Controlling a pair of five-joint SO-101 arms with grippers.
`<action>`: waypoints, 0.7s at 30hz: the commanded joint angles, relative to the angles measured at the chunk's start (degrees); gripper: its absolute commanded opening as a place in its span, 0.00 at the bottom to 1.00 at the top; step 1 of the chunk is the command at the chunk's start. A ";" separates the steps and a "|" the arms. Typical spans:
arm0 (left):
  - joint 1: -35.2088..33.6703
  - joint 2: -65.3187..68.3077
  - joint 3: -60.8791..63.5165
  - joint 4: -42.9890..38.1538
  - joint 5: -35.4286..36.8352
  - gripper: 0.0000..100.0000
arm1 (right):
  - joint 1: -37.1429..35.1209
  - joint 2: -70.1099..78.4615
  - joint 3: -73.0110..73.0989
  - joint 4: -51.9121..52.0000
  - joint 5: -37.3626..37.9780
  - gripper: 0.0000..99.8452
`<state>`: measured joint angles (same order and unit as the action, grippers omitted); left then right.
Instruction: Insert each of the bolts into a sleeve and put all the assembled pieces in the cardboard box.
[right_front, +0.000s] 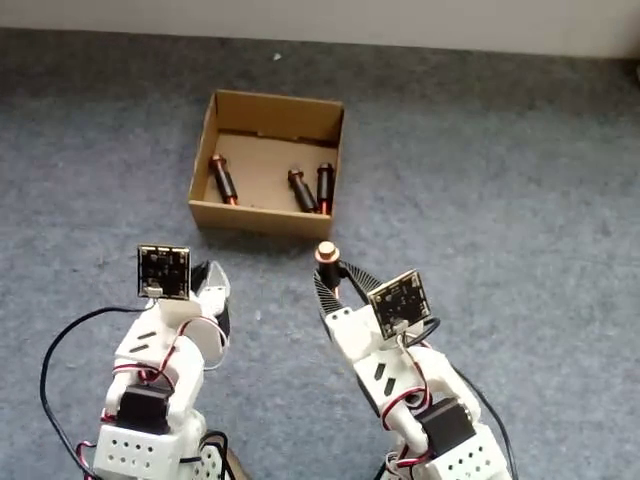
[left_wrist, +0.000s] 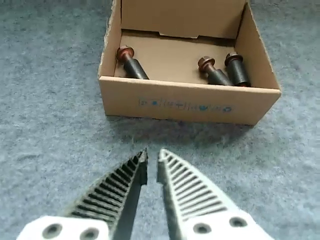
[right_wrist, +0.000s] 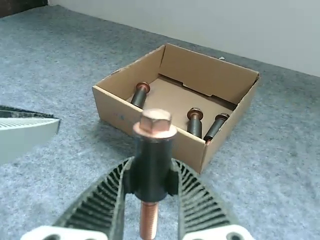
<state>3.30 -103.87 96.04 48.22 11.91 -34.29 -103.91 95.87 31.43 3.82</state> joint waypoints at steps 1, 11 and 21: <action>-0.48 -0.48 1.10 1.58 -1.41 0.02 | 0.75 -1.19 5.32 -1.27 -0.18 0.00; -0.13 -0.48 1.10 7.82 -1.67 0.01 | 9.54 -0.75 -1.54 -1.01 -5.89 0.01; -0.13 -0.48 1.10 8.09 -1.67 0.01 | 5.14 23.25 -21.49 -10.42 -4.40 0.01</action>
<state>3.30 -103.87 96.04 56.04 10.59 -27.87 -95.38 84.09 30.29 -0.75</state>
